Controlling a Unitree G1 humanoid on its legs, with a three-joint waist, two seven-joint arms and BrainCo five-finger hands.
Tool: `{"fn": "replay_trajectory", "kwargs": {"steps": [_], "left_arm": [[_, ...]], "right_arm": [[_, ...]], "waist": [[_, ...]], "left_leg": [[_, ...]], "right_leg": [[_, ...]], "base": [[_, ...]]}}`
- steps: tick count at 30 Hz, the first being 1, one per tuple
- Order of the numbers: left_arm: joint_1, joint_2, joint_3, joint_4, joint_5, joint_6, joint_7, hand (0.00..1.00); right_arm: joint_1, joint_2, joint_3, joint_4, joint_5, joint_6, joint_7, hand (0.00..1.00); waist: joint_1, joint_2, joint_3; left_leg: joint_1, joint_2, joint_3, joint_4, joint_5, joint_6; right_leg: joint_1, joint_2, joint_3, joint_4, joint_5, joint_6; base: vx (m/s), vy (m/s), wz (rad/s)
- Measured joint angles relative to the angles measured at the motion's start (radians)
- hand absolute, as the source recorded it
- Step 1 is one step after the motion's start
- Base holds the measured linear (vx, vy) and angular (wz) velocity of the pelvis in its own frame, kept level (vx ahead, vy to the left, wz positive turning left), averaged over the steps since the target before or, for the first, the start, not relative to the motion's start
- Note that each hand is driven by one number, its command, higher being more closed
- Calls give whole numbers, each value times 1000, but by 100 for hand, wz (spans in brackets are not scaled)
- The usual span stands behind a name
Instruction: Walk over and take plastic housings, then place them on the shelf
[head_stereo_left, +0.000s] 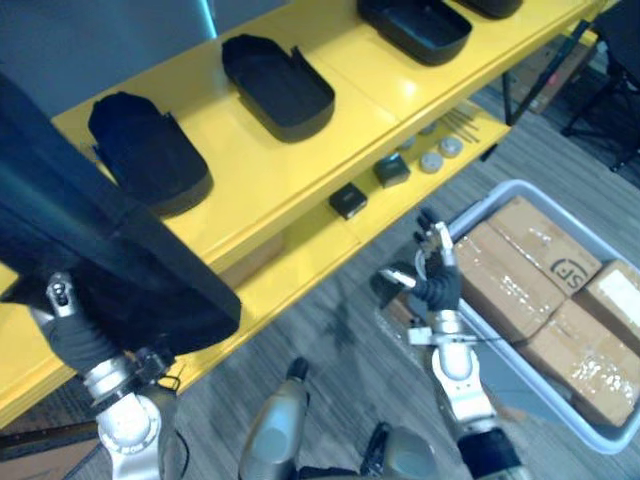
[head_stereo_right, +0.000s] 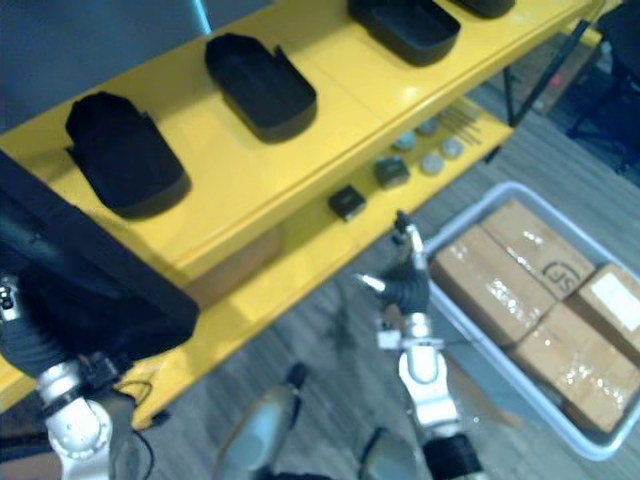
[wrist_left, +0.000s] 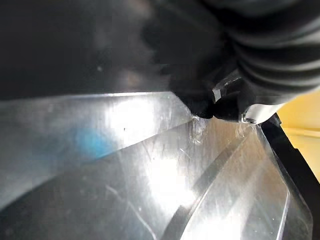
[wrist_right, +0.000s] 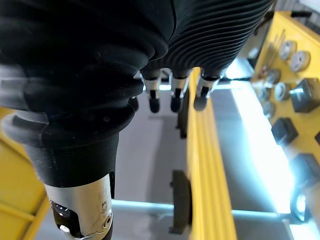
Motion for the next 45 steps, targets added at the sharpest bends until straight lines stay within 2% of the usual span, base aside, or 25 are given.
{"fn": "replay_trajectory", "kwargs": {"steps": [1, 2, 3, 4, 5, 6, 8, 9, 10, 11, 12, 13, 14, 15, 17, 18, 20, 24, 26, 28, 31, 36, 39, 41, 45], "left_arm": [[-5, 3, 22, 0, 10, -1, 6, 100], [-9, 6, 29, 1, 15, -4, 15, 100], [-23, 13, 41, 1, 20, -5, 29, 100], [-40, 43, 43, 1, 27, -4, 34, 100], [-48, 59, 44, 0, 31, -4, 35, 100], [-63, 88, 43, -5, 31, -5, 41, 100], [-95, 102, 40, -4, 33, 0, 53, 100], [-128, 109, 31, -4, 31, 7, 60, 100], [-152, 113, 14, -4, 24, 16, 60, 100], [-156, 113, 11, -4, 22, 18, 60, 100], [-167, 112, -3, -4, 14, 29, 50, 100], [-174, 114, -13, -6, 13, 44, 38, 100], [-179, 115, -19, -7, 14, 50, 34, 100], [-187, 111, -33, -8, 16, 60, 18, 100], [-167, 62, -69, -10, 12, 73, -3, 100], [-168, 53, -78, -13, 14, 83, -20, 100], [-170, 52, -78, -13, 16, 85, -18, 100], [-190, 50, -78, -10, 35, 83, 21, 100], [-209, 50, -76, 5, 71, 86, 49, 100], [-219, 51, -70, 32, 113, 89, 86, 100], [-214, 51, -62, 55, 146, 103, 112, 100], [-78, 28, 26, 54, 149, 109, 141, 100], [-8, 7, 56, 54, 128, 111, 116, 100], [30, -16, 63, 54, 88, 109, 56, 100], [41, -22, 61, 46, 19, 82, -34, 100]], "right_arm": [[1, -1, -21, 0, 7, -1, -10, 0], [-2, -2, -31, 0, 6, -1, -14, 0], [-10, -2, -53, -1, 5, -1, -16, 0], [-12, 0, -72, -2, 3, -1, -17, 0], [-14, 0, -80, -1, 2, -1, -16, 0], [-24, -4, -94, -2, -14, -1, -15, 0], [-39, -17, -101, -4, -20, -1, -13, 0], [-39, -27, -113, -22, -37, -1, -10, 0], [-30, -43, -133, -50, -40, -1, -4, 0], [-30, -48, -137, -56, -40, -1, -1, 0], [-31, -81, -163, -94, -33, -3, 34, 0], [-32, -115, -168, -128, -35, -3, 44, 0], [-34, -126, -170, -145, -35, -1, 48, 0], [-49, -136, -175, -170, -35, -1, 54, 0], [-91, -155, -176, -172, -27, 24, 55, 0], [-114, -170, -175, -172, -8, 36, 57, 0], [-162, -172, -173, -174, 15, 34, 64, 0], [-222, -164, -127, -174, 45, 17, 112, 0], [-261, -143, -58, -180, 86, -10, 156, 0], [-346, -95, 87, -187, 104, -17, 211, 0], [-394, -39, 276, -189, 102, -7, 280, 0], [-412, 25, 395, -125, 102, 31, 318, 0], [-412, 25, 396, -53, 100, 43, 310, 0], [-403, 16, 387, -30, 82, 67, 290, 0], [-338, 1, 327, -26, 23, 75, 225, 0]], "waist": [[0, -7, -5], [1, -9, -9], [-4, -8, -12], [-11, -20, -19], [-15, -26, -22], [-29, -26, -28], [-46, -16, -54], [-55, -9, -62], [-57, 1, -75], [-57, 1, -79], [-60, 13, -94], [-62, 2, -109], [-61, -8, -115], [-63, -43, -137], [-61, 0, -156], [-58, 10, -164], [-55, 21, -170], [-55, 44, -184], [-53, 44, -186], [-46, 44, -199], [-21, 41, -215], [13, 33, -248], [37, 32, -255], [37, 32, -257], [43, 37, -258]], "left_leg": [[7, -4, 23, 23, -36, 11], [7, -9, 23, 42, -52, 12], [11, -25, 15, 75, -72, 30], [31, -41, -10, 76, -81, 39], [46, -43, -21, 68, -84, 43], [75, -42, -55, 53, -87, 48], [96, -20, -106, 21, -86, 46], [115, -2, -142, -7, -83, 38], [124, 20, -173, -27, -85, 26], [125, 23, -180, -30, -87, 23], [129, 48, -216, -27, -99, -5], [125, 50, -242, -13, -116, -35], [115, 44, -249, -3, -127, -47], [104, 27, -270, 27, -163, -79], [97, 109, -201, 35, -171, -95], [119, 145, -164, -10, -145, -117], [150, 165, -155, -106, -91, -131], [192, 175, -107, -198, -47, -127], [213, 170, -105, -202, -46, -126], [217, 164, -105, -205, -46, -124], [219, 161, -127, -211, -42, -118], [217, 152, -202, -214, -41, -117], [215, 143, -248, -210, -37, -111], [213, 132, -243, -212, -21, -90], [214, 125, -236, -212, -13, -90]], "right_leg": [[20, -4, 5, 27, 15, 21], [-5, -20, 20, 105, 16, 20], [-77, -48, 80, 286, 59, 18], [-132, -58, 138, 416, 130, 11], [-156, -58, 161, 465, 167, -9], [-178, -46, 183, 519, 142, -29], [-210, 15, 201, 464, 85, -68], [-216, 51, 205, 359, 67, -86], [-224, 83, 220, 236, 67, -88], [-229, 88, 227, 206, 68, -88], [-231, 115, 259, 56, 86, -86], [-226, 116, 282, -40, 141, -97], [-220, 112, 288, -70, 174, -100], [-195, 95, 309, -97, 242, -5], [-169, 136, 240, -84, 222, -23], [-161, 151, 218, -78, 212, -41], [-160, 155, 202, -87, 209, -50], [-142, 149, 196, -116, 214, -53], [-115, 148, 196, -136, 219, -47], [-100, 145, 192, -157, 226, -40], [-58, 144, 154, -203, 239, -37], [6, 143, 69, -241, 233, -41], [36, 141, 14, -229, 206, -46], [66, 126, -40, -219, 180, -48], [77, 109, -75, -184, 143, -49]], "base": [[156, 47, 15], [166, 74, 22], [170, 76, 40], [185, 80, 48], [238, 5, 58], [254, -68, 62], [247, -117, 67], [227, -202, 67], [223, -231, 58], [185, -239, 60], [192, -273, 63], [188, -300, 73], [165, -361, 90], [129, -321, 74], [145, -372, 72], [152, -365, 49], [112, -260, 28], [64, -60, 1], [34, 25, -1], [7, 27, 7], [10, 30, 25], [41, -13, 49], [28, -40, 60], [16, -35, 81], [-7, -16, 31]]}}
